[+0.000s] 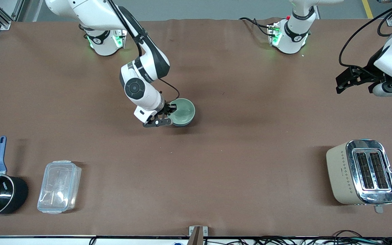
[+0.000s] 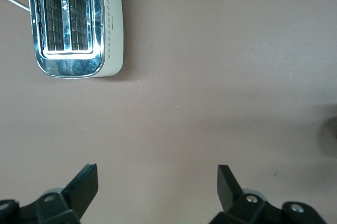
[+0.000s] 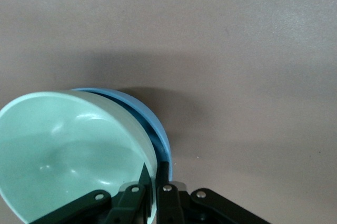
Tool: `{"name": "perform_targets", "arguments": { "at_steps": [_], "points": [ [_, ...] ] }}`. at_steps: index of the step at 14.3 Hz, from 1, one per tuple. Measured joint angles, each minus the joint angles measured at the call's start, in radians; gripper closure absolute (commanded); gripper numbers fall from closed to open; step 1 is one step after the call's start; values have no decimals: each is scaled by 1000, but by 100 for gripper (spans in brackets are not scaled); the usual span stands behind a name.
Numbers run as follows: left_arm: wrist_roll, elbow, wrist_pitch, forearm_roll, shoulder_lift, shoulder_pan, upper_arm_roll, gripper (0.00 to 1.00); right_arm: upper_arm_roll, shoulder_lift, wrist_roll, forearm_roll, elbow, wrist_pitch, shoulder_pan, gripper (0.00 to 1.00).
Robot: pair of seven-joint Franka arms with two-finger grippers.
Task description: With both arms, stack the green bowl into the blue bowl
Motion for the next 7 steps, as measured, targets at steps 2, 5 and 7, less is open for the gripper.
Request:
{"name": "perform_targets", "arguments": {
  "at_steps": [2,5,7],
  "points": [
    [-2,0,7,0,10,-2,0,0,-1,1,0,0,0,0,0,54],
    [-3,0,37,0,22,-7,-2,0,-5,1,0,0,1,-14,0,5],
    [-3,0,42,0,24,-8,-3,0,-14,-10,-2,0,8,-38,-1,0]
  ]
}}
